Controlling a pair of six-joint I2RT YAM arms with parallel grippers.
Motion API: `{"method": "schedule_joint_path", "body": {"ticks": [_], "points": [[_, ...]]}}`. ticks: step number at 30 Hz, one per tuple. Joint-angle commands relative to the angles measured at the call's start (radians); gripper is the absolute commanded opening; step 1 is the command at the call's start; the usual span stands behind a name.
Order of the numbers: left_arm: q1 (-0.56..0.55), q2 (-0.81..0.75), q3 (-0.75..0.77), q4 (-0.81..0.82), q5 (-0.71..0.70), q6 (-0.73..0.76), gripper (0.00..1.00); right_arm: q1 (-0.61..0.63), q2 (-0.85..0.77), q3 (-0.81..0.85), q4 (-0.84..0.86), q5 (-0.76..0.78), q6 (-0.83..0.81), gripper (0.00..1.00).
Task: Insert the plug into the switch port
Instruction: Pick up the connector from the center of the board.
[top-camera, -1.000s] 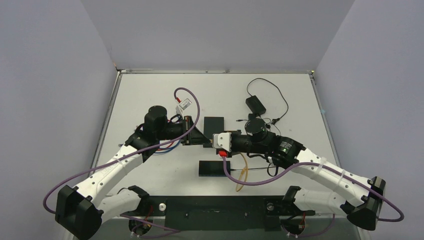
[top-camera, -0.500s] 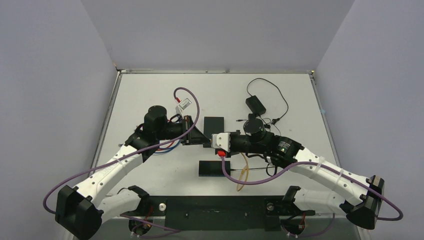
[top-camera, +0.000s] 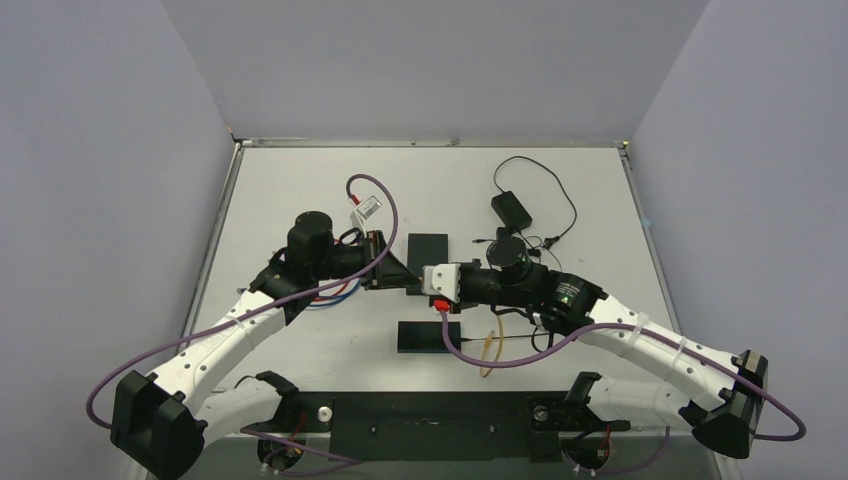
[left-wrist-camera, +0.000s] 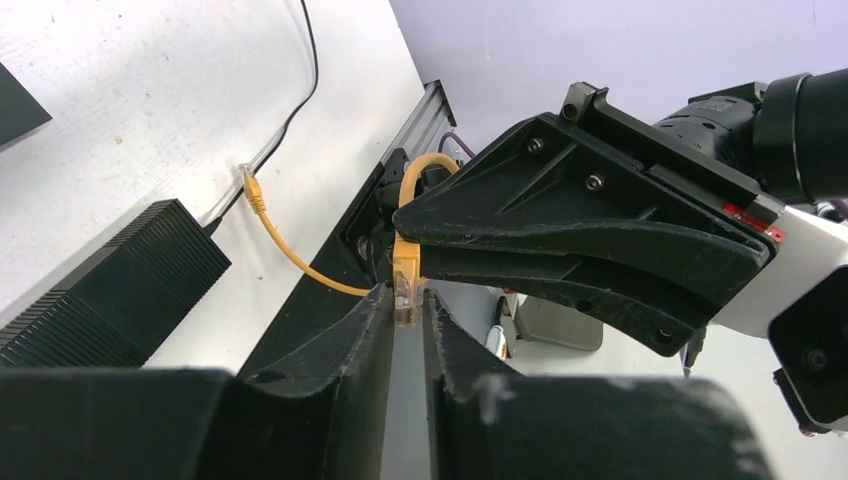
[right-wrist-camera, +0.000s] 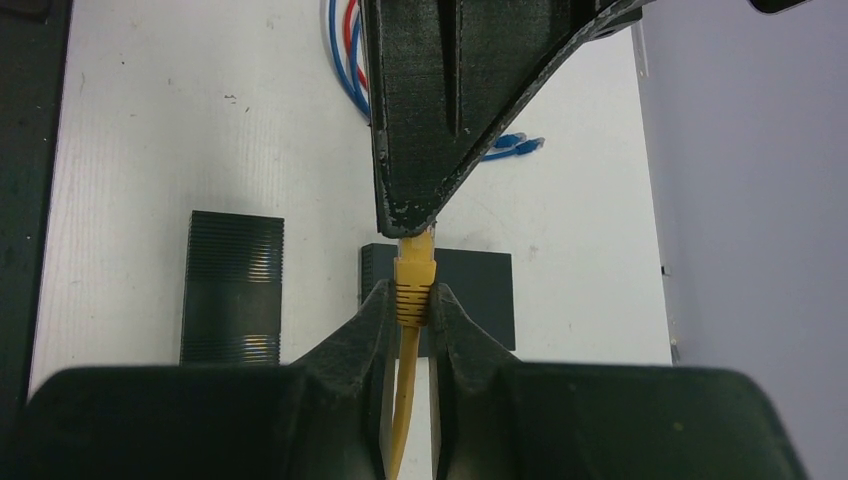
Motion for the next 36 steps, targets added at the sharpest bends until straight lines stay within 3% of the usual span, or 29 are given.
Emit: {"method": "schedule_joint_path", "body": {"ticks": [1,4,12,20,24,36], "points": [[0.007,-0.034,0.002,0.107,0.041,-0.022,0.22,0.007,0.002,0.008,0.03,0.011,0.023,0.0],[0.011,-0.042,0.006,0.097,0.021,-0.005,0.34,0.007,-0.026,0.0,0.024,0.044,0.046,0.0],[0.015,-0.044,0.016,-0.028,-0.109,0.094,0.43,0.008,-0.151,-0.022,-0.057,0.096,0.092,0.0],[0.015,-0.014,-0.009,-0.039,-0.173,0.139,0.45,0.014,-0.301,0.047,-0.261,0.125,0.138,0.0],[0.015,0.004,-0.033,-0.026,-0.208,0.157,0.45,0.022,-0.32,0.075,-0.393,0.065,0.175,0.0],[0.015,0.141,-0.098,0.026,-0.291,0.17,0.44,0.108,-0.245,-0.106,-0.285,0.051,0.351,0.0]]}}
